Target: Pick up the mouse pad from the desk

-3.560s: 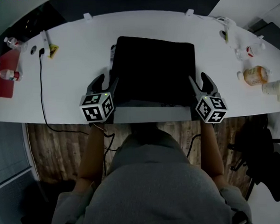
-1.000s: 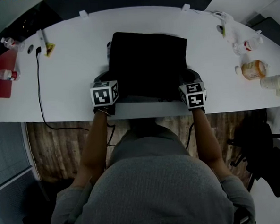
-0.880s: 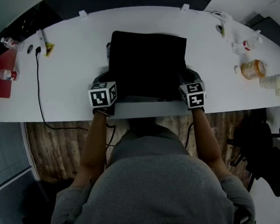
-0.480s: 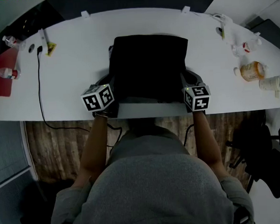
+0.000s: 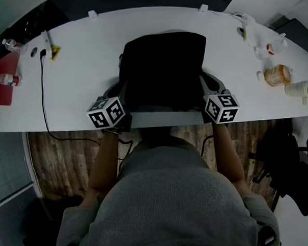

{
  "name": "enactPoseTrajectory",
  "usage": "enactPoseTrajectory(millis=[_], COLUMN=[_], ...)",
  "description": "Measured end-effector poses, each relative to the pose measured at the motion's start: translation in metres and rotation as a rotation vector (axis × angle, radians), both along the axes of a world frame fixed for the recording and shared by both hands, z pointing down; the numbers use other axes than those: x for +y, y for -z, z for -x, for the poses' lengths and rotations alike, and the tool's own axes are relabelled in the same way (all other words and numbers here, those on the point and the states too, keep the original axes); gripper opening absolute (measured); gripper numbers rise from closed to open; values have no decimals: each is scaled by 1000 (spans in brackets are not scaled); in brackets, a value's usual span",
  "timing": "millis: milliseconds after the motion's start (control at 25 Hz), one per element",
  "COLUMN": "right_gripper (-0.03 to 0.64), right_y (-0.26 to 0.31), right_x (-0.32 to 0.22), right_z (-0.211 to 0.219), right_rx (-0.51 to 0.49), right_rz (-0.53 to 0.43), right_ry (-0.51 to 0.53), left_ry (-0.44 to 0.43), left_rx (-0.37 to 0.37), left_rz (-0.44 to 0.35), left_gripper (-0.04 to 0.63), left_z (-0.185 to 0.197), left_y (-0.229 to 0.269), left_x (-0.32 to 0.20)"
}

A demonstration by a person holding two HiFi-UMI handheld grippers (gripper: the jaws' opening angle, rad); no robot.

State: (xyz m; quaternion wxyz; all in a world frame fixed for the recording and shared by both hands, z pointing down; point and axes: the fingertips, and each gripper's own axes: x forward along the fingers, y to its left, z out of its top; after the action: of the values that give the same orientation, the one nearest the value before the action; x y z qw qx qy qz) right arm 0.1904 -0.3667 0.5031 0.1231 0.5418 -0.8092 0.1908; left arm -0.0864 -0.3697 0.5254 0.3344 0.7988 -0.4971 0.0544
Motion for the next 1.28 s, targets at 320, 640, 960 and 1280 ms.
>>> enactPoseTrajectory(millis=[320, 640, 960, 1280], right_gripper=[20, 20, 20, 20], right_y=[20, 56, 88, 126], right_x=[6, 12, 17, 21], right_z=[1, 14, 23, 31], right_rx=[-68, -109, -131, -138], right_rz=[-39, -104, -174, -257], right_ry=[-26, -11, -4, 19], left_ry=[-5, -37, -59, -48], left_rx=[36, 49, 44, 75], left_rz=[-54, -112, -185, -252], left_gripper=[42, 41, 41, 41], left_z=[-5, -12, -15, -12], left_y=[21, 54, 86, 119], left_x=[7, 12, 15, 14])
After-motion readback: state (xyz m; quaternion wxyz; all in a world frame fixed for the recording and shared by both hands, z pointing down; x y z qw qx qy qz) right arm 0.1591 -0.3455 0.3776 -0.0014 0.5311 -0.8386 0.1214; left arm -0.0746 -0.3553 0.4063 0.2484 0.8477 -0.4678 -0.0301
